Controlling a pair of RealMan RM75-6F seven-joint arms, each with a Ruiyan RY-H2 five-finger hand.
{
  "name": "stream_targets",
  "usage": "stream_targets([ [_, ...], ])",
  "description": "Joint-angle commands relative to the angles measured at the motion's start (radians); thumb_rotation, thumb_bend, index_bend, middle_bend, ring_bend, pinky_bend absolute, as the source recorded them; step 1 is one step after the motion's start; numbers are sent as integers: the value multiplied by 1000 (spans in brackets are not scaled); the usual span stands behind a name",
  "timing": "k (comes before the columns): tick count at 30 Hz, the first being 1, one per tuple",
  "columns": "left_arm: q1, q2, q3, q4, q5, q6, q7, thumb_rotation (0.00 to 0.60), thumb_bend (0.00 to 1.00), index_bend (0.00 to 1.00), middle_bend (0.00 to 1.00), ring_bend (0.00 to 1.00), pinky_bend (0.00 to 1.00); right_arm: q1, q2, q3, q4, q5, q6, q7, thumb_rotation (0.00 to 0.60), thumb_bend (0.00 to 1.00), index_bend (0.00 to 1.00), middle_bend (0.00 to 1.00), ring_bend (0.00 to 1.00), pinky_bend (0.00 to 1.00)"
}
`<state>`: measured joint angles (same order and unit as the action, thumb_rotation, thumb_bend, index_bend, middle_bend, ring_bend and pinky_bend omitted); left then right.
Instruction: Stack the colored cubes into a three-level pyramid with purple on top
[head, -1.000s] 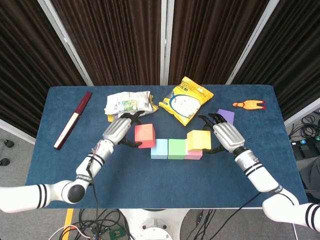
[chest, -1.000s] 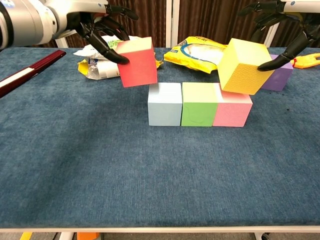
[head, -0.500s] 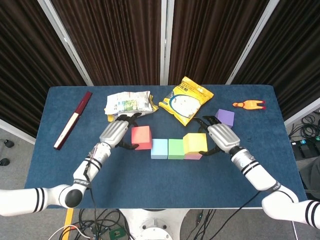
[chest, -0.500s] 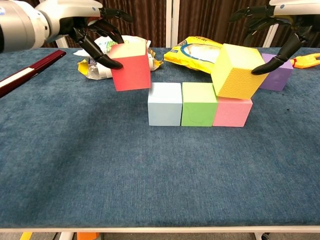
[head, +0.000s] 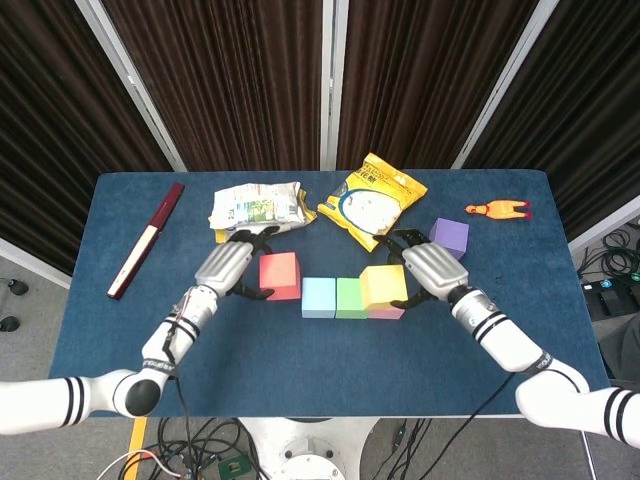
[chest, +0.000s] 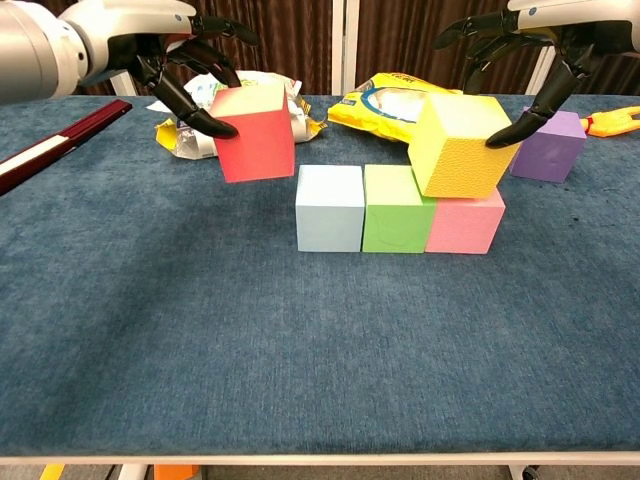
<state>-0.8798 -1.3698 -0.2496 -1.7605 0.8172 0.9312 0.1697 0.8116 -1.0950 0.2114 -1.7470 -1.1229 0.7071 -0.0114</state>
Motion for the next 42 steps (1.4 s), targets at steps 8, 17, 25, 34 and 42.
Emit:
stream_targets([
  [8,9,4,6,4,12,-7,-14,600,222,17,576,146,87,37,-11,-15,-16,69,-11,-61,600,85,0,432,20,0],
  [17,18,7,6,8,17,-13,-31,600,222,17,575,146,87,50,-18,-24,-15,110,5,-91,600,74,0,426,20,0],
  [25,21,16,4,9,23,-26,-45,600,221,17,575,146,87,60,-22,-25,-17,126,1,-88,600,73,0,425,20,0],
  [34,32,35,0,-3,33,-27,-63,600,221,17,574,146,86,68,-8,-18,-34,144,-1,-75,600,73,0,426,20,0],
  [42,35,45,0,-9,43,-34,-73,600,222,17,574,146,86,69,-3,-22,-41,158,1,-70,600,73,0,426,20,0],
])
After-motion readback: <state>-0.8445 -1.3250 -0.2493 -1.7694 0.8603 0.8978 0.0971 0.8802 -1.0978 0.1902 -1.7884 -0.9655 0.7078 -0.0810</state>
